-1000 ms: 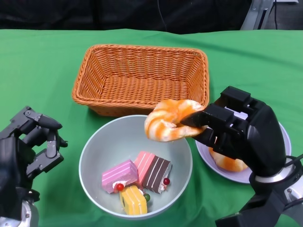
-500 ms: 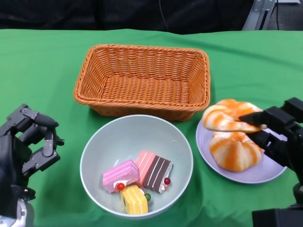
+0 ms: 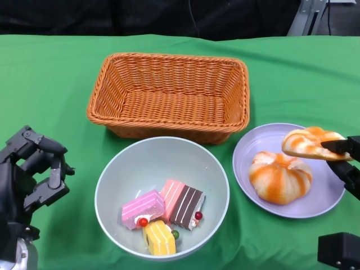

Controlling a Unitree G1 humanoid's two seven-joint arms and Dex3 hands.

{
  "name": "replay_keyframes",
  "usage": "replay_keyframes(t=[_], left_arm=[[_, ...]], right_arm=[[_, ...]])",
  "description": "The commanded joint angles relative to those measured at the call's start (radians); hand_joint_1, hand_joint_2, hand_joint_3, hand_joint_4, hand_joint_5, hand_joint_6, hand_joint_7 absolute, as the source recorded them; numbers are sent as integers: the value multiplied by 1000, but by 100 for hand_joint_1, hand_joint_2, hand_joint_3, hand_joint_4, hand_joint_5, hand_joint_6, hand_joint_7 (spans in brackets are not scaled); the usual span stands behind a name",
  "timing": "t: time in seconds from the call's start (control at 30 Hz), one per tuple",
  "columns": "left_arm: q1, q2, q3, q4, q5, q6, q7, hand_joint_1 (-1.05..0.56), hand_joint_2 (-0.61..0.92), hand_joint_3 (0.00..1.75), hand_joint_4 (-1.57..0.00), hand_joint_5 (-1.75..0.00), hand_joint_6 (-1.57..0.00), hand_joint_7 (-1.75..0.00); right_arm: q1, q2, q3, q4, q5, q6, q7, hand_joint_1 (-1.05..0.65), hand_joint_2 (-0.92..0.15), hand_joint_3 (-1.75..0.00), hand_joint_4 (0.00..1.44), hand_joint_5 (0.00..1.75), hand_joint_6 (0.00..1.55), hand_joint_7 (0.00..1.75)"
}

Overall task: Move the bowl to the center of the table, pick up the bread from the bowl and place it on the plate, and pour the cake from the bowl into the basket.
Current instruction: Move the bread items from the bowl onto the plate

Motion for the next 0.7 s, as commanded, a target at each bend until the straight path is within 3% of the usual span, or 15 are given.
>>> replay_keyframes(t=[0.03,0.7], left_arm=[[-1,20,10,2,0,-19,4,-2,54,115,-79,-166,-77,-143],[18,10,9,-21,10,-22,-1,-1,55,115,-79,-164,-79,-142]], right_arm=[[-25,-19,7,40,12,5,-30,-12,-90,-9,84,112,103,52],[-169,35,89,239,30,77,-63,-13,-92,-3,91,99,111,33]])
